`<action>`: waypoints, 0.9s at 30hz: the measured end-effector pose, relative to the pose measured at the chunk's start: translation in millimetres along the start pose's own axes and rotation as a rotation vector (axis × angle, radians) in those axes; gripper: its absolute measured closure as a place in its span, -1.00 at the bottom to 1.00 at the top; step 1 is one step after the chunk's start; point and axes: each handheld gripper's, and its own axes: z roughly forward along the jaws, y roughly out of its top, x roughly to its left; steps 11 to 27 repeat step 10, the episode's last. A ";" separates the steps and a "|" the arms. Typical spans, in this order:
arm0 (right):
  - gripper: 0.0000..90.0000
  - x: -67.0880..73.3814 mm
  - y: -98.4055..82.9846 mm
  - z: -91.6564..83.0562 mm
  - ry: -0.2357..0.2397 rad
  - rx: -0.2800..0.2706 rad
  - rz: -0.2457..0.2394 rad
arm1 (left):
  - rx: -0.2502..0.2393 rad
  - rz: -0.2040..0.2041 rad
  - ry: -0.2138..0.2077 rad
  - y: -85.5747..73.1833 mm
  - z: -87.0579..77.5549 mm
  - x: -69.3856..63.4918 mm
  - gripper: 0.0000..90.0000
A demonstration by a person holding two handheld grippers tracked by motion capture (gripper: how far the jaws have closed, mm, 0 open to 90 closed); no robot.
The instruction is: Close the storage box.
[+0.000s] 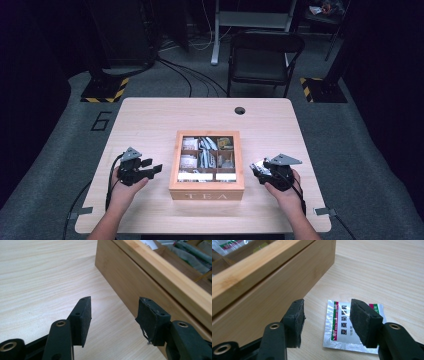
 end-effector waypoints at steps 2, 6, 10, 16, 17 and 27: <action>0.00 -0.3 -1.4 1.4 -0.004 0.012 -0.006 | -0.001 -0.004 0.003 -1.6 1.8 1.9 0.00; -0.02 -0.4 -3.8 4.4 -0.019 0.024 -0.015 | 0.017 -0.009 0.010 -4.5 5.0 4.2 0.00; -0.09 -1.4 -6.5 5.8 -0.031 0.025 -0.012 | 0.020 -0.006 0.015 -6.4 8.8 4.8 -0.04; -0.09 -1.4 -6.5 5.8 -0.031 0.025 -0.012 | 0.020 -0.006 0.015 -6.4 8.8 4.8 -0.04; -0.09 -1.4 -6.5 5.8 -0.031 0.025 -0.012 | 0.020 -0.006 0.015 -6.4 8.8 4.8 -0.04; -0.09 -1.4 -6.5 5.8 -0.031 0.025 -0.012 | 0.020 -0.006 0.015 -6.4 8.8 4.8 -0.04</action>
